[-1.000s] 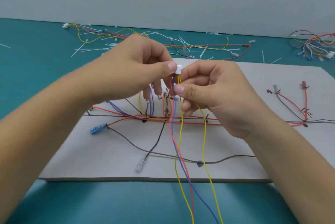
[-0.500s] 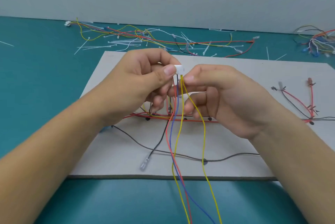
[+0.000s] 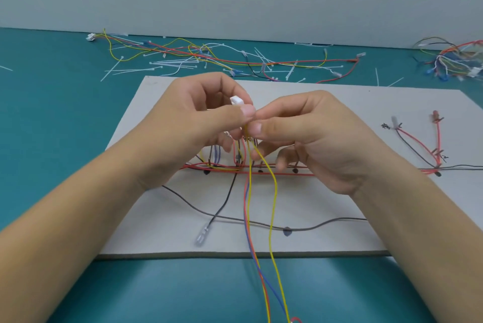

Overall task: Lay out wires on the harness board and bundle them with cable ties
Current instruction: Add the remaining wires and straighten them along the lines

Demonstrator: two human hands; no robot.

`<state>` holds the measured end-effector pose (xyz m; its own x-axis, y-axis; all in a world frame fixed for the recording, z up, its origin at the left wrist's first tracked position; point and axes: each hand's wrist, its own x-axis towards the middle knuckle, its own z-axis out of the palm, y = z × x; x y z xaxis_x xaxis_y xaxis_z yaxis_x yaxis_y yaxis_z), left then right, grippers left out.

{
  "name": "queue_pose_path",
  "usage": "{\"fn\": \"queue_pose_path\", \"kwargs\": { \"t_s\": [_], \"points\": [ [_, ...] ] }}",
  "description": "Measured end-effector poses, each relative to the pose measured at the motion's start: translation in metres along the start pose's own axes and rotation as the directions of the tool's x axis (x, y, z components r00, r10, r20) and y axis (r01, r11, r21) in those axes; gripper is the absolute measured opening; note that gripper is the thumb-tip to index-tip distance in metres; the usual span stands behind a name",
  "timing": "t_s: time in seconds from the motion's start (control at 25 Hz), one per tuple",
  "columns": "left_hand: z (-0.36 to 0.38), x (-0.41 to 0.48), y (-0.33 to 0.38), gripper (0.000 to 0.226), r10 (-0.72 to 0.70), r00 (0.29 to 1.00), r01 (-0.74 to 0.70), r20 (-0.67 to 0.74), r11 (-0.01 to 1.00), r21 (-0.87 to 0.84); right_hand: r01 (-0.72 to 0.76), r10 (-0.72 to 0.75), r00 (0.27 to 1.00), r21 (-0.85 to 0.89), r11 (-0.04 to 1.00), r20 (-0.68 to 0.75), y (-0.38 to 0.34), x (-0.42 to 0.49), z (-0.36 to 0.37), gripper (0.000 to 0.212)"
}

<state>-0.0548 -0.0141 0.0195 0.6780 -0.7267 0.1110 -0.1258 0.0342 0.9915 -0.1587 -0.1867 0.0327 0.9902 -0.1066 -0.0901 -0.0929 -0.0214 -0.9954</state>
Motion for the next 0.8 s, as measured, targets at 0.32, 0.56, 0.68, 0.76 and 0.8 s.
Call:
{"fn": "queue_pose_path", "kwargs": {
  "t_s": [0.32,0.56,0.68,0.76,0.8],
  "points": [
    [0.006,-0.002,0.002,0.027,0.04,0.988,-0.032,-0.15,0.998,0.058,-0.004,0.002,0.997,-0.023,1.0,-0.083,-0.001,0.004,0.0,0.02],
    [0.005,-0.003,0.007,0.027,-0.018,0.984,0.008,-0.175,0.998,-0.061,-0.02,0.02,1.0,-0.011,1.0,-0.016,-0.001,0.004,0.0,0.011],
    [0.006,-0.004,0.009,0.029,-0.07,0.98,0.057,-0.185,0.995,-0.076,-0.04,0.04,0.999,-0.019,0.999,-0.016,0.001,0.005,-0.002,0.013],
    [0.007,-0.004,0.01,0.03,-0.096,0.98,0.078,-0.175,0.991,-0.105,-0.046,0.046,0.999,-0.006,0.999,-0.004,0.001,0.005,-0.004,0.019],
    [0.007,-0.005,0.011,0.031,-0.112,0.98,0.088,-0.167,0.985,-0.146,-0.041,0.041,0.999,0.016,0.999,0.007,0.001,0.005,-0.004,0.022]
  ]
}}
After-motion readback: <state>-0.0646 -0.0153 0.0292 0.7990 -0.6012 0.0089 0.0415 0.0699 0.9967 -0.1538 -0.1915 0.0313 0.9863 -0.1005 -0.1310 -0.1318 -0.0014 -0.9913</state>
